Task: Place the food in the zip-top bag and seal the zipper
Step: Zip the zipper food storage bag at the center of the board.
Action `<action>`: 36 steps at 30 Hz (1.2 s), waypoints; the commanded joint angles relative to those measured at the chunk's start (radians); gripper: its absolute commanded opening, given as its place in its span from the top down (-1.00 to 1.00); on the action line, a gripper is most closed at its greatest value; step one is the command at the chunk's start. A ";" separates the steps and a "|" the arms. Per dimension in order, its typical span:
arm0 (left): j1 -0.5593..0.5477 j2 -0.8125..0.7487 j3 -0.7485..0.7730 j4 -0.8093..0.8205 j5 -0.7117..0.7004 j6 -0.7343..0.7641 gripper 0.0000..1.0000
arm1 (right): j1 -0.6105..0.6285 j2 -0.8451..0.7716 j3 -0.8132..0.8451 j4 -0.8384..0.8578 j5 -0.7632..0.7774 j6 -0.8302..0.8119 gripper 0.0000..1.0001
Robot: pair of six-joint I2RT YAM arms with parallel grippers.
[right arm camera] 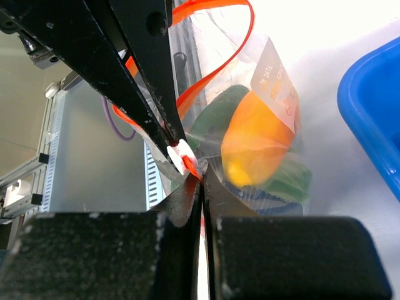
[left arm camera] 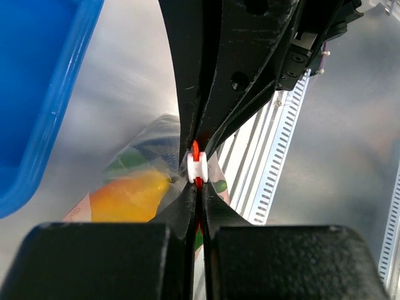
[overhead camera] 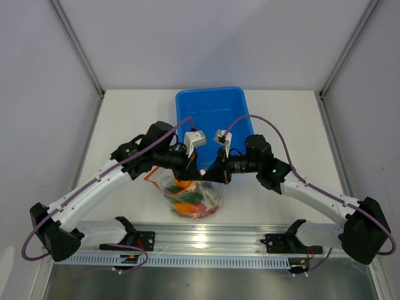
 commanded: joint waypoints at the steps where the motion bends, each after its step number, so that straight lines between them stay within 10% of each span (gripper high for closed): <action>1: -0.005 -0.014 0.035 0.006 -0.024 0.002 0.99 | 0.002 -0.039 -0.013 0.117 0.032 0.029 1.00; 6: -0.005 0.009 0.062 -0.052 -0.070 0.014 0.36 | 0.004 -0.046 -0.033 0.141 0.030 0.043 1.00; 10: -0.005 0.004 0.050 -0.078 -0.079 0.014 0.26 | 0.002 -0.056 -0.039 0.140 0.011 0.032 1.00; 14: -0.005 -0.004 0.026 -0.080 -0.096 0.040 0.41 | -0.002 -0.076 -0.041 0.132 0.002 0.022 1.00; 18: -0.003 -0.001 0.024 -0.089 -0.107 0.042 0.99 | -0.012 -0.076 -0.033 0.129 -0.048 0.012 1.00; 26: -0.003 -0.022 0.030 -0.060 -0.086 0.042 0.99 | -0.012 -0.062 -0.007 0.103 -0.136 -0.024 0.39; 36: -0.003 -0.023 0.038 -0.061 -0.049 0.046 0.99 | -0.016 0.042 0.070 0.091 -0.184 -0.037 0.31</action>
